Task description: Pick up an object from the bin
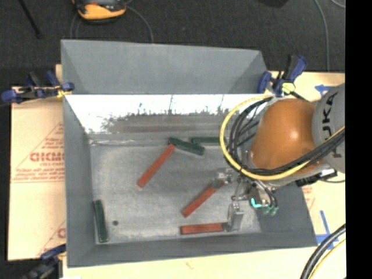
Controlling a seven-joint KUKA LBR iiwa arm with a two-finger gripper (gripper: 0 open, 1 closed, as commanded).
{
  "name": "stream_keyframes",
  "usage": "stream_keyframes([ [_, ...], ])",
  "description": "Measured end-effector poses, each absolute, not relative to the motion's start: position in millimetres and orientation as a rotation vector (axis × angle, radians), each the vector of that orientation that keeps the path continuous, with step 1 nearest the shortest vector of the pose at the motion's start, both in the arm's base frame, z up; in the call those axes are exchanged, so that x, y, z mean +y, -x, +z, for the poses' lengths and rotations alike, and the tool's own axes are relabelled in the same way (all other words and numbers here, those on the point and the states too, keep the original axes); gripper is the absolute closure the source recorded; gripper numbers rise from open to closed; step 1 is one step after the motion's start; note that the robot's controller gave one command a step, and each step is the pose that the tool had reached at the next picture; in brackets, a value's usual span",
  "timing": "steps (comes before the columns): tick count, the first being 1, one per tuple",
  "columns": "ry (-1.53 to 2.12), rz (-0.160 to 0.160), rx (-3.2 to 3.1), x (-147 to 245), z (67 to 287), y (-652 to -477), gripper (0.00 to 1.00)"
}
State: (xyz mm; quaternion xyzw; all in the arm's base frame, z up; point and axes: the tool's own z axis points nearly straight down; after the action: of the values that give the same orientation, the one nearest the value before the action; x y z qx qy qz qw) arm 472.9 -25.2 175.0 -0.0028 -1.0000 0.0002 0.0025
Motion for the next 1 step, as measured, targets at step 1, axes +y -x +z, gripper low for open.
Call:
stream_keyframes([
  [1,0.008,0.001,-3.144,-25.4,178.4,-474.7,0.0],
])
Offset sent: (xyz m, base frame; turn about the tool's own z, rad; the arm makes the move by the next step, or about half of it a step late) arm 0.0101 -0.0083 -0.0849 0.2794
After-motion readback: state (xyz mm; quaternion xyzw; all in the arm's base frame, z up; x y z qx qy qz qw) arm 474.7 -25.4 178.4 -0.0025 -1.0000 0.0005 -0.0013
